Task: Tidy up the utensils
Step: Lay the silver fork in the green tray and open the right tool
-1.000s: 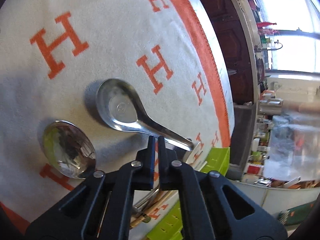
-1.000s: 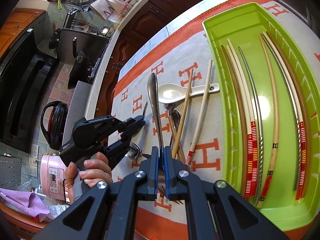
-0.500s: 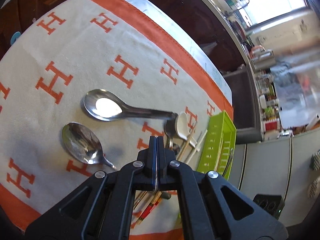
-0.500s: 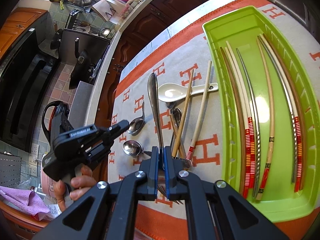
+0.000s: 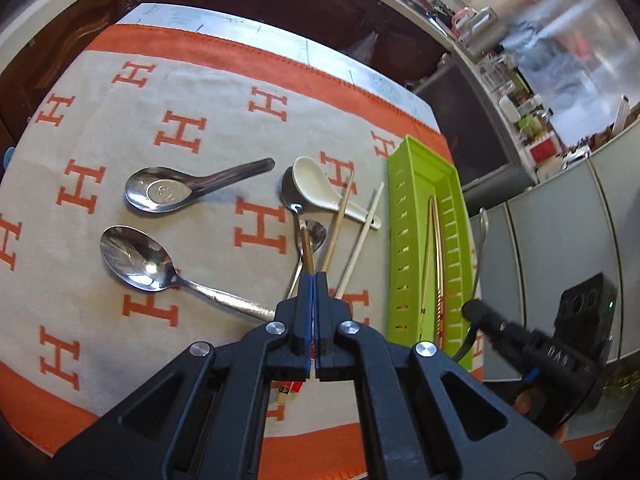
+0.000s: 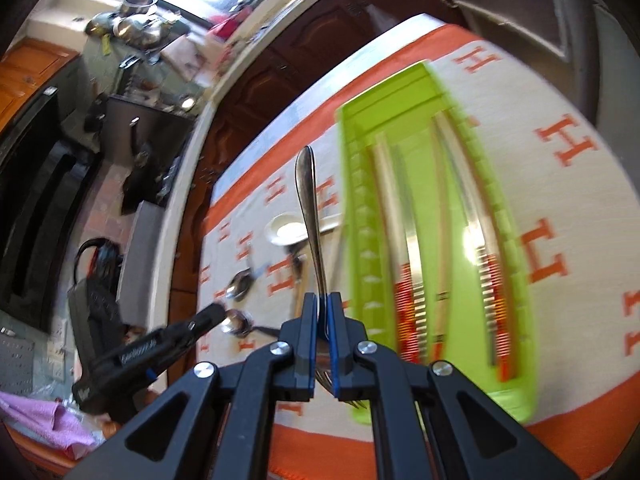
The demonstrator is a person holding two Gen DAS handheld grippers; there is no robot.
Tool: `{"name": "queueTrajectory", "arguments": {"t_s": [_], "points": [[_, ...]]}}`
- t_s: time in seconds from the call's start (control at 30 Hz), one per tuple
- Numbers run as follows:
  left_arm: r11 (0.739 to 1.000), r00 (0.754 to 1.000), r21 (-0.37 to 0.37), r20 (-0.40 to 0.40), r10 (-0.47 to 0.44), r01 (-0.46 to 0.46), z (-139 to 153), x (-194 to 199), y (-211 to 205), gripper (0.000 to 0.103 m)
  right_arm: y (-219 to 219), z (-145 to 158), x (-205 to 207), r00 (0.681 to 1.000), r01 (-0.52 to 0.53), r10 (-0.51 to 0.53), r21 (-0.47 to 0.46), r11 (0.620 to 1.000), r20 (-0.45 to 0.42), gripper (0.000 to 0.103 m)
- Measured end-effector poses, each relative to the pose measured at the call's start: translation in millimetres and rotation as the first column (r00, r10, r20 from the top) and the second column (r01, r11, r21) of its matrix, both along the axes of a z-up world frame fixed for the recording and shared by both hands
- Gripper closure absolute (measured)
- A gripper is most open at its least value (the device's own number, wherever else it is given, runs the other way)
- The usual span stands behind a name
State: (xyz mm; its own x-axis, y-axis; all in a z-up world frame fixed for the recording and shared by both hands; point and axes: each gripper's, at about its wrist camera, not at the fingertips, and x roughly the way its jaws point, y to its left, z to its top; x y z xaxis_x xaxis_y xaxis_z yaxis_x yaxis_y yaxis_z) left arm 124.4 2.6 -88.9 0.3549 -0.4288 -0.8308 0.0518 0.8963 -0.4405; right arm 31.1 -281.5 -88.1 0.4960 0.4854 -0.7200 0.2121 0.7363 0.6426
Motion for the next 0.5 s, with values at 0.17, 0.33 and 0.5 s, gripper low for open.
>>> {"name": "queueTrajectory", "arguments": {"t_s": [0.17,0.33,0.5], "points": [[0.997,1.0,0.07,-0.006,-0.028,0.028,-5.8,-2.7,-10.5,0.103,-9.8,-5.7,9.9,0.997,0.0,-0.011,-0.151,0.989,-0.072,0.098],[0.986,0.998,0.154,0.01,-0.059,0.057,-6.7,-4.7,-18.0,0.103,-5.2,-13.8,18.5,0.993,-0.031,0.006,-0.214,0.976,-0.116,0.095],[0.968,0.995,0.24,0.05,-0.089,0.074,-1.2,-6.5,-14.8,0.103,-1.8,-12.9,18.6,0.994,-0.021,-0.001,-0.205,0.979,-0.109,0.087]]}}
